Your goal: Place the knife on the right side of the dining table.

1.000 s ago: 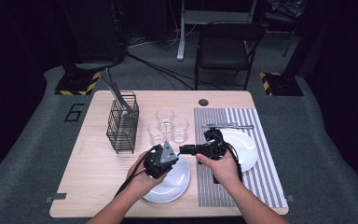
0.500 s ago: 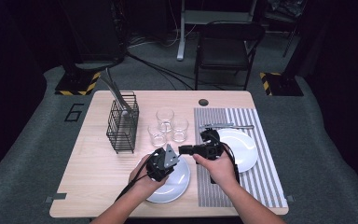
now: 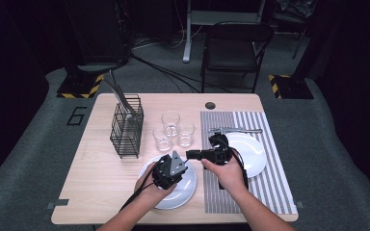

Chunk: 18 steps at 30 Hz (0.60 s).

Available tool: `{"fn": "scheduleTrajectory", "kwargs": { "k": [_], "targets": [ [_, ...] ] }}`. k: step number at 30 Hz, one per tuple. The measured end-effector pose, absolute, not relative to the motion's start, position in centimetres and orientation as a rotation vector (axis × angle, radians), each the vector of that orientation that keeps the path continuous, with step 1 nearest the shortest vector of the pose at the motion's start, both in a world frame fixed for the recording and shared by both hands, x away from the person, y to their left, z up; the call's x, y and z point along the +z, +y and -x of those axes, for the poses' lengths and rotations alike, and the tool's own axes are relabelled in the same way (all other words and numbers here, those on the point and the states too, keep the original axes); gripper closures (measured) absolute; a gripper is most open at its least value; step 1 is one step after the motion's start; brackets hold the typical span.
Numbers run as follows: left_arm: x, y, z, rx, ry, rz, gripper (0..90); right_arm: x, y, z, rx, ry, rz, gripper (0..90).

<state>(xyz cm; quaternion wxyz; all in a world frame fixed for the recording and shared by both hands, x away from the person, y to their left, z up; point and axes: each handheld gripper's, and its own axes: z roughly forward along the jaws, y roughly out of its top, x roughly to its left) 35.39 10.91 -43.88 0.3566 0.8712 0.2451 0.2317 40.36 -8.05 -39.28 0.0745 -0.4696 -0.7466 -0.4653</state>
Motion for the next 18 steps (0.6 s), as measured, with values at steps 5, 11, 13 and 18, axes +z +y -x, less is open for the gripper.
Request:
{"fn": "scheduleTrajectory", "kwargs": {
  "k": [5, 11, 13, 18],
  "targets": [
    [-44.0, 10.81, -35.28, 0.593, 0.631, -2.251, 76.1, -39.37, -8.01, -40.47, -1.408, -2.209, 1.404, 74.9],
    [-44.17, 10.76, -35.32, 0.585, 0.632, -2.259, 81.0, -39.4, -7.69, -40.3, -1.393, -2.272, 1.404, 85.6],
    [-44.21, 10.8, -35.35, 0.579, 0.632, -2.251, 81.2, -39.42, -7.76, -40.34, -1.392, -2.266, 1.392, 85.2],
    [-44.26, 10.84, -35.36, 0.57, 0.64, -2.254, 81.8, -39.57, -7.9, -40.34, -1.379, -2.266, 1.384, 80.0]
  ]
}}
